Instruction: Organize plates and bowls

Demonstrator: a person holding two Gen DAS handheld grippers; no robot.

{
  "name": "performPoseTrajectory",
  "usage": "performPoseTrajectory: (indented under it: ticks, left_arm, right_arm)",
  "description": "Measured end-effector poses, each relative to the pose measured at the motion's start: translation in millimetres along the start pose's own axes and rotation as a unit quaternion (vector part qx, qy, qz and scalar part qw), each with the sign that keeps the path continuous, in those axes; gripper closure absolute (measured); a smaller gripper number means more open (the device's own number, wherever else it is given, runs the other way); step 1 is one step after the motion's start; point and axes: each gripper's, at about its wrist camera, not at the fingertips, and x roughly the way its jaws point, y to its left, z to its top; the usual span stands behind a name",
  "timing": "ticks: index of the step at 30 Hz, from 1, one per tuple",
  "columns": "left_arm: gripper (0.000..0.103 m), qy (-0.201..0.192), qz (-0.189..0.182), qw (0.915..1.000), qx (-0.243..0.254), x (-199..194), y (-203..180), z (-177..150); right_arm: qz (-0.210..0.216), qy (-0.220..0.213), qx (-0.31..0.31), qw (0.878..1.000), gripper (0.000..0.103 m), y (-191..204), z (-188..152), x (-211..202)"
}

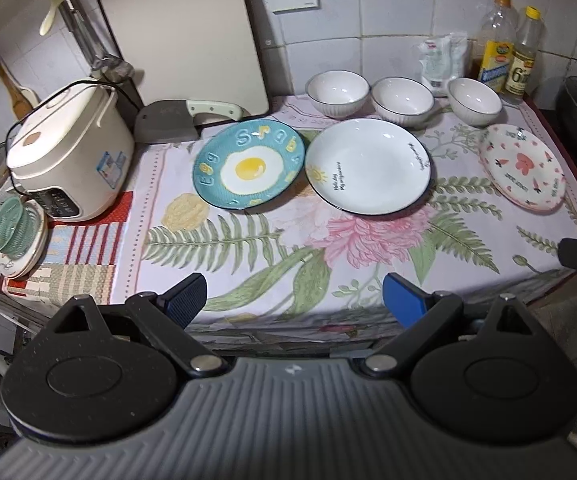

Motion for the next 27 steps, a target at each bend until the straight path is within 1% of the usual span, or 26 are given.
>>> performPoseTrajectory:
  ticks: [4, 8, 11, 12, 14, 18, 20, 22, 23, 27]
  left_arm:
    - [0.007, 0.004, -0.021, 0.9998, 0.003, -5.3, 1.2, -1.3]
    - [0.008, 0.007, -0.029, 0.9995, 0.006, -12.3, 4.5, 0.7]
    - [0.008, 0.006, -0.055, 0.9985, -0.006, -15.8, 12.6, 8.1]
    - [0.008, 0.006, -0.059, 0.9981, -0.012, -15.8, 15.7, 11.2]
    - [0.009, 0.005, -0.056, 0.9982, -0.020, -15.0, 20.0, 16.8]
    - [0.010, -0.002, -0.055, 0.9978, -0.036, -9.4, 27.9, 28.8]
    - [0.010, -0.010, -0.049, 0.9978, -0.044, -4.3, 29.4, 35.5]
    - [0.011, -0.026, -0.042, 0.9974, -0.052, 1.4, 28.5, 43.0]
    - [0.011, -0.032, -0.047, 0.9967, -0.058, 4.1, 28.3, 47.2]
    - [0.011, -0.050, -0.066, 0.9929, -0.086, 18.6, 23.5, 63.6]
  right_arm:
    - [0.000, 0.002, 0.000, 1.000, 0.003, 1.5, -4.0, -0.6]
    - [0.006, 0.004, -0.003, 1.000, 0.003, 2.8, -5.1, -3.3]
    - [0.032, 0.001, -0.005, 0.999, 0.003, 0.8, -4.6, -7.8]
    - [0.043, -0.004, -0.006, 0.999, 0.003, -0.5, -3.9, -9.7]
    - [0.070, -0.015, -0.004, 0.997, 0.003, -2.2, -1.7, -12.2]
    - [0.097, -0.064, -0.005, 0.993, 0.003, -5.4, 5.8, -15.4]
    - [0.109, -0.105, -0.007, 0.988, 0.003, -7.8, 10.3, -14.7]
    - [0.130, -0.160, -0.013, 0.979, 0.003, -12.1, 15.2, -10.6]
    - [0.135, -0.172, -0.016, 0.976, 0.003, -13.8, 19.2, -5.4]
    - [0.148, -0.158, -0.037, 0.976, 0.004, -12.9, 49.6, 21.4]
